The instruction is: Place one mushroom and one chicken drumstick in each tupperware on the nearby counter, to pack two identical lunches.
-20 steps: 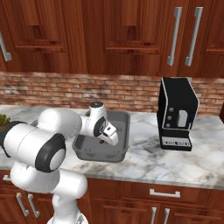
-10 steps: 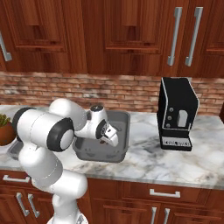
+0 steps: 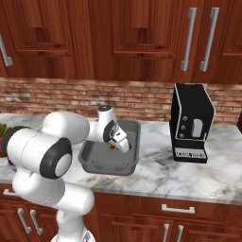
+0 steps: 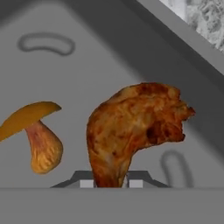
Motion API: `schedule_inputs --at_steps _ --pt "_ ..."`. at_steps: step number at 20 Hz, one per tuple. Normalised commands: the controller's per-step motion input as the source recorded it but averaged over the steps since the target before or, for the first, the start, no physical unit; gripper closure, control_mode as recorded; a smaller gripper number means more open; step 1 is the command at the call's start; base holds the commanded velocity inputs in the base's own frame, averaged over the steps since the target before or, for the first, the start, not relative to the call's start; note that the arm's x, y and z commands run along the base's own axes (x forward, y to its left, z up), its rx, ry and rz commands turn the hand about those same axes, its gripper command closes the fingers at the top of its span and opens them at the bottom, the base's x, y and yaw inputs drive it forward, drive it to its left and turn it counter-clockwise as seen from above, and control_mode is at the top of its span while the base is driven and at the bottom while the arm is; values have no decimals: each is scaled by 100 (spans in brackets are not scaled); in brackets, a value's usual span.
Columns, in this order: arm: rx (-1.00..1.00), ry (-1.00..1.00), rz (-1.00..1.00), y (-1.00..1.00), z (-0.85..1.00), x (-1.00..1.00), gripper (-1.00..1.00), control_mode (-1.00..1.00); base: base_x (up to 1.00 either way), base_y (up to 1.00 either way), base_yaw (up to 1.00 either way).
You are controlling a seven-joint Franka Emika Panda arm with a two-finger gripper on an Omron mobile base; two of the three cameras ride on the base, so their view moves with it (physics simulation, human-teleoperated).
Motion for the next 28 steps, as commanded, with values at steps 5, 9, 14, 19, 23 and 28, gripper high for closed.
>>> schedule_inputs --at_steps 5,9,14,19,23,28 --pt "0 -2 -10 0 40 -12 -100 -100 0 0 0" --pt "-1 -3 -9 0 7 -28 -100 -100 0 0 0" --pt "0 -8 -7 0 28 -96 -100 -100 0 0 0" --pt "-1 -15 -1 0 44 -100 -100 -100 0 0 0" --pt "-1 -25 0 -4 80 -100 -100 -100 0 0 0" --pt "0 -35 0 -37 90 -100 -100 -100 0 0 0"
